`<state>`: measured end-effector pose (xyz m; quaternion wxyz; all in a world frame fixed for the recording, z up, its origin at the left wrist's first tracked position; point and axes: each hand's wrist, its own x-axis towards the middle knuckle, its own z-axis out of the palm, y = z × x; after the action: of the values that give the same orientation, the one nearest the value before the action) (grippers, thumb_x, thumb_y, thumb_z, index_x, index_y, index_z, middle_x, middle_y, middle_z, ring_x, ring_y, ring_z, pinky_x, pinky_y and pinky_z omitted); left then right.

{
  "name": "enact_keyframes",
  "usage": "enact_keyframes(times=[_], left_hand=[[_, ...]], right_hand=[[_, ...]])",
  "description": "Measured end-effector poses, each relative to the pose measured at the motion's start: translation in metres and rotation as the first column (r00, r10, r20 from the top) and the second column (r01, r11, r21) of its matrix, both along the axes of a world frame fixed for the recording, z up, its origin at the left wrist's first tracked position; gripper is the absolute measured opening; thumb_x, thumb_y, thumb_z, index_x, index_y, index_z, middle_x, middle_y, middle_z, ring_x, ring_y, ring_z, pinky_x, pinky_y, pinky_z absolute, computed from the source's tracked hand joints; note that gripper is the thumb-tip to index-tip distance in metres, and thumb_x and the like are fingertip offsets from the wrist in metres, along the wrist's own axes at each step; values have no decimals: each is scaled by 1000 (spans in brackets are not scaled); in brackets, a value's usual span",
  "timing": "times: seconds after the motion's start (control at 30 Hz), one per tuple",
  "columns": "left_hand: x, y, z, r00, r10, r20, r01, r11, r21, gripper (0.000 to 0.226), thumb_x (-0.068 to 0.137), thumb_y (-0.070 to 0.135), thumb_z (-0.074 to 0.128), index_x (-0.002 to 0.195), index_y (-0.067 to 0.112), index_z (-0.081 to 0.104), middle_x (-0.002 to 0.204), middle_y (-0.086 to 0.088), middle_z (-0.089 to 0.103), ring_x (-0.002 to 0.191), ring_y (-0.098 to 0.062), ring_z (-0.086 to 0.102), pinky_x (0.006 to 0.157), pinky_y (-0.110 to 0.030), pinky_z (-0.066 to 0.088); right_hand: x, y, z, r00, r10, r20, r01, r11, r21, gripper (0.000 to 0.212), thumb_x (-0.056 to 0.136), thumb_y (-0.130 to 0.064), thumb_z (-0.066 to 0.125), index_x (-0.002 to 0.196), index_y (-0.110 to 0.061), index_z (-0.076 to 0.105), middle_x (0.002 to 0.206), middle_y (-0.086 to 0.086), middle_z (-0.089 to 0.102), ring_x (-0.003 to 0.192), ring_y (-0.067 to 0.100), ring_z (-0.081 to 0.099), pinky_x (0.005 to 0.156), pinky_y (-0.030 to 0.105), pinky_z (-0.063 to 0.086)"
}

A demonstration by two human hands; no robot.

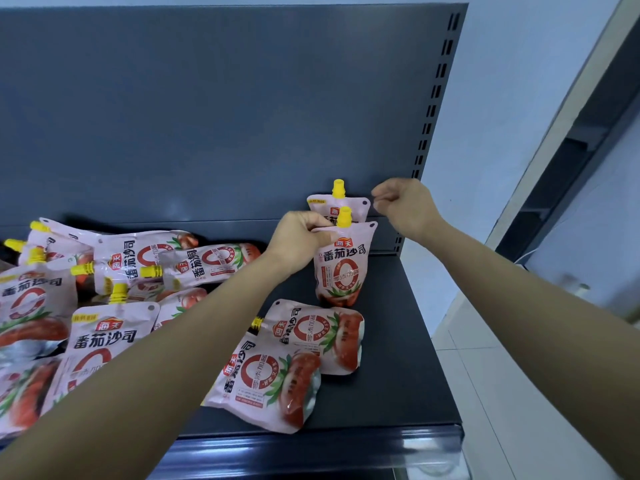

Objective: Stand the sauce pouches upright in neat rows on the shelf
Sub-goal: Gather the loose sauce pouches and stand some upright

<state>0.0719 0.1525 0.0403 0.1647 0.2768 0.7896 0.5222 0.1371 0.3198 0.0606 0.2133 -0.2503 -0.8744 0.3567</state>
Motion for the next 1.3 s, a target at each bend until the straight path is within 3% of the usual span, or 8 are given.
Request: enact_keyframes(times=[0.2, 0.43, 0.53, 0.7, 0.8, 0.97, 1.1, 1.3], left_hand=[[10, -9, 7, 994, -43, -101, 31, 993, -118, 21, 86, 0, 57, 101, 10, 66, 101, -3, 67, 97, -17, 62, 86, -30, 51], [32, -22, 35, 917, 99, -386, -135, 988, -68, 21, 88, 6, 55, 108, 10, 61, 98, 10, 59, 86, -3, 55, 67, 1, 39], [46, -32, 40, 829, 139, -541, -218, 972, -84, 26, 89, 12, 57, 115, 12, 59, 117, -3, 60, 108, -15, 56, 87, -18, 41], [66, -57, 38, 673, 126, -728, -315, 940, -129, 33, 88, 15, 60, 119, 7, 57, 121, -10, 58, 112, -27, 55, 97, -38, 43], [75, -74, 36, 577, 64, -814, -353, 919, -177, 34, 84, 13, 64, 116, 3, 59, 118, -16, 60, 106, -37, 58, 91, -49, 46], [77, -108, 22, 434, -90, -896, -425, 857, -292, 29, 77, 16, 59, 103, 2, 63, 101, -18, 66, 87, -40, 63, 79, -45, 49], [72, -137, -2, 514, -152, -844, -432, 804, -408, 32, 77, 18, 68, 104, 3, 63, 101, -17, 66, 92, -39, 62, 80, -45, 48], [67, -163, -40, 748, -201, -632, -328, 716, -616, 46, 86, 32, 60, 125, 8, 52, 122, -13, 56, 114, -33, 51, 94, -41, 39]], right_hand=[[11, -8, 6, 997, 68, -35, -65, 993, 96, 28, 93, -3, 52, 119, -3, 63, 121, 11, 67, 112, 23, 63, 98, 26, 46], [28, -29, 22, 974, 199, -105, -144, 910, 390, 29, 94, -10, 51, 122, -8, 62, 122, 7, 65, 113, 22, 58, 100, 34, 46], [34, -36, 24, 947, 304, -105, -202, 817, 539, 30, 94, -11, 52, 122, -9, 62, 124, 6, 62, 116, 25, 54, 99, 35, 40], [39, -54, 20, 891, 448, -80, -257, 640, 724, 28, 89, -10, 57, 115, -2, 65, 120, 14, 64, 111, 35, 58, 90, 41, 43], [42, -65, 18, 869, 491, -50, -260, 540, 801, 27, 85, -10, 60, 109, -2, 67, 112, 13, 67, 102, 34, 63, 84, 38, 46], [45, -88, 11, 849, 522, 79, -296, 347, 890, 23, 81, -11, 58, 99, -4, 70, 102, 10, 70, 90, 31, 67, 77, 37, 50], [42, -115, -1, 803, 525, 283, -479, 286, 830, 25, 86, -13, 57, 107, -3, 67, 109, 13, 67, 96, 34, 64, 81, 44, 53], [28, -142, -33, 697, 404, 593, -718, 386, 580, 44, 95, -19, 49, 138, -11, 46, 138, 8, 48, 128, 26, 45, 104, 39, 41]])
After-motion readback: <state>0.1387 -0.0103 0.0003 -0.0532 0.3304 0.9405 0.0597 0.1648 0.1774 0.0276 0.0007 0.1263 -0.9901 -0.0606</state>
